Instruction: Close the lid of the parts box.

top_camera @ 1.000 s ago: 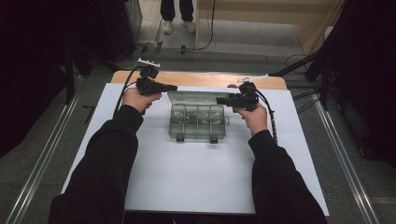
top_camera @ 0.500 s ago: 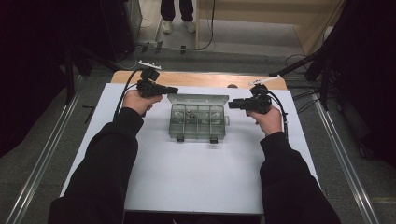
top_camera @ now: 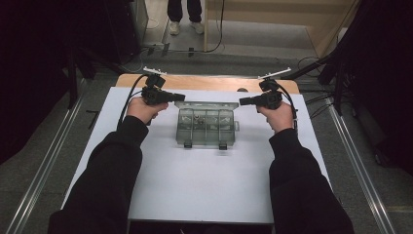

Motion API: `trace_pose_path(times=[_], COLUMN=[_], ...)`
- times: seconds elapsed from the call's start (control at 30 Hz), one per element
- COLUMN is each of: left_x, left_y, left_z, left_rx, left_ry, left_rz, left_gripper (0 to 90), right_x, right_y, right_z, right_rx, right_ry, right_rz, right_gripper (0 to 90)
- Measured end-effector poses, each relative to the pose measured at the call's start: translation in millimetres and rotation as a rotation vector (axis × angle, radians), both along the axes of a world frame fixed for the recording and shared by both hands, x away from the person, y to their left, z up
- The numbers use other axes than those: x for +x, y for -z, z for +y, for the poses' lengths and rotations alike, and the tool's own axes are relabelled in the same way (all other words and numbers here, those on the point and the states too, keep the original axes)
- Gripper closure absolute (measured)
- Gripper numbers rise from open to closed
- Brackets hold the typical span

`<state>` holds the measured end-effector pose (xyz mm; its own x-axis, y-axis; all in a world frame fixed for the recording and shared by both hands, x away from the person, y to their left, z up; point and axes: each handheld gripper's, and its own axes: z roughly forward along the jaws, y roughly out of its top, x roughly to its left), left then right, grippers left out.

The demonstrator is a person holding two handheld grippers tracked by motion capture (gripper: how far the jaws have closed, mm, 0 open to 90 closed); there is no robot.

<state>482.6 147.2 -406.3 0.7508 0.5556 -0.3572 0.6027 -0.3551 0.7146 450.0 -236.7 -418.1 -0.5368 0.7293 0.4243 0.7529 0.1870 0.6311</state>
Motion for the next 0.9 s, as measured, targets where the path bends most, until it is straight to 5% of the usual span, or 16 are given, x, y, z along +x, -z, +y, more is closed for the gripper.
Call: trace_pose_path(times=[0.43, 0.9], left_x=[-16.7, -31.7], left_y=[0.5, 5.1], left_z=[-4.6, -0.9], left_rx=[0.007, 0.007], left_ry=[0.026, 0.023], left_rz=[-0.020, -0.042], left_gripper=[89.4, 89.4], right_x=[-12.0, -32.3], right_y=[-10.2, -4.2], right_z=[23.5, 33.6], right_rx=[0.000, -0.004], right_ry=[-0.075, -0.106], right_rz=[-0.003, -0.017], right_gripper=[90.0, 89.5])
